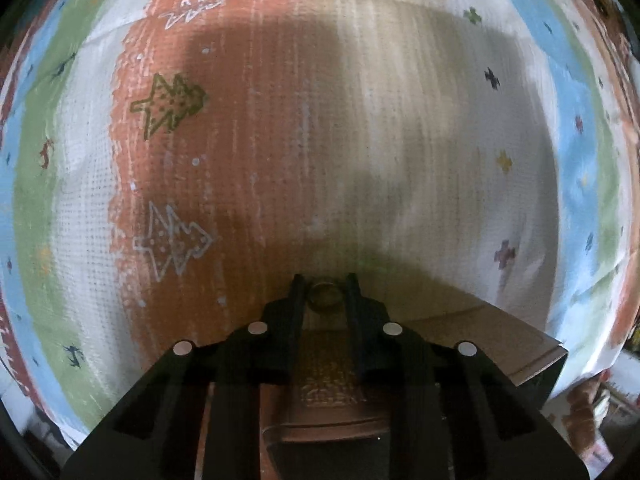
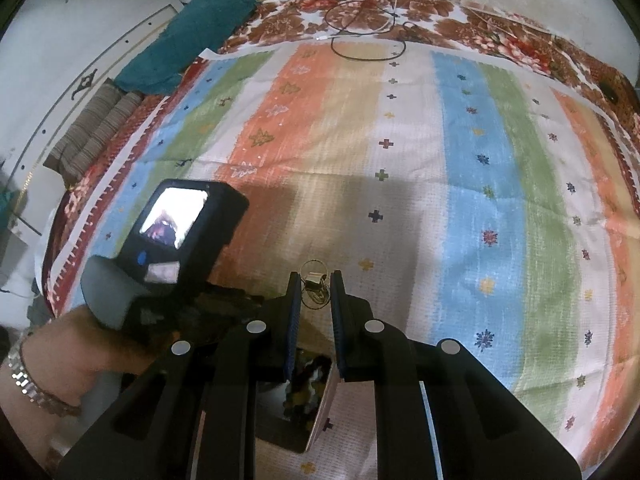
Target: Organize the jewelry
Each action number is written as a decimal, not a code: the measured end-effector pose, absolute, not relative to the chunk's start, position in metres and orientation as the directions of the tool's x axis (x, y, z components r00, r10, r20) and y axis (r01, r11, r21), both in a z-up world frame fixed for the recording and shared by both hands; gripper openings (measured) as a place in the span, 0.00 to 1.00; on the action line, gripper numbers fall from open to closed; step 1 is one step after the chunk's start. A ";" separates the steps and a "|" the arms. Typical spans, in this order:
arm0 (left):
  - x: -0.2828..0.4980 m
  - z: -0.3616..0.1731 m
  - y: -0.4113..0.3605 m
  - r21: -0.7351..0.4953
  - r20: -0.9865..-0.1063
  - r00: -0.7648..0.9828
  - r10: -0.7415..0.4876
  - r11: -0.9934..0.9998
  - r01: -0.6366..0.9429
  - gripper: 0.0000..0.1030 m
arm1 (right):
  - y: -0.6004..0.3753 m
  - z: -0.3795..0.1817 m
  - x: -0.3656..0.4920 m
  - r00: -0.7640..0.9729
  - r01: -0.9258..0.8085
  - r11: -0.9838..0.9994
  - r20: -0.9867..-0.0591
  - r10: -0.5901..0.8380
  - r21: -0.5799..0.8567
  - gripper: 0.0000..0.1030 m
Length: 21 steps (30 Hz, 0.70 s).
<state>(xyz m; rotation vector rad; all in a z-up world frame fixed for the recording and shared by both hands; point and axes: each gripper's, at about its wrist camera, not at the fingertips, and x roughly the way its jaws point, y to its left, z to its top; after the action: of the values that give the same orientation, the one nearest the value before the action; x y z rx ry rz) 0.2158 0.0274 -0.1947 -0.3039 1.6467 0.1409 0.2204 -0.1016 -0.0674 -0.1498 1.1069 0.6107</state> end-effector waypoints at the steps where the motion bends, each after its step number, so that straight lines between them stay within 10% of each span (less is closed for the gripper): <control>1: 0.215 -0.195 0.026 -0.088 -0.991 -0.073 -0.112 0.957 -0.276 0.18 | -0.101 -0.067 0.220 0.301 -0.534 0.825 -0.871 0.388 0.183 0.15; 21: 0.196 -0.148 0.030 -0.107 -0.993 0.073 -0.091 0.961 -0.256 0.18 | -0.096 -0.080 0.220 0.290 -0.540 0.831 -0.896 0.336 0.137 0.15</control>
<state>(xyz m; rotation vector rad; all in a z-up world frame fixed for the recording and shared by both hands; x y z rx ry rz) 0.1960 0.0296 -0.1477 -0.2828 1.4988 0.1263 0.2203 -0.0965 -0.0803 -0.2068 1.1347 0.5898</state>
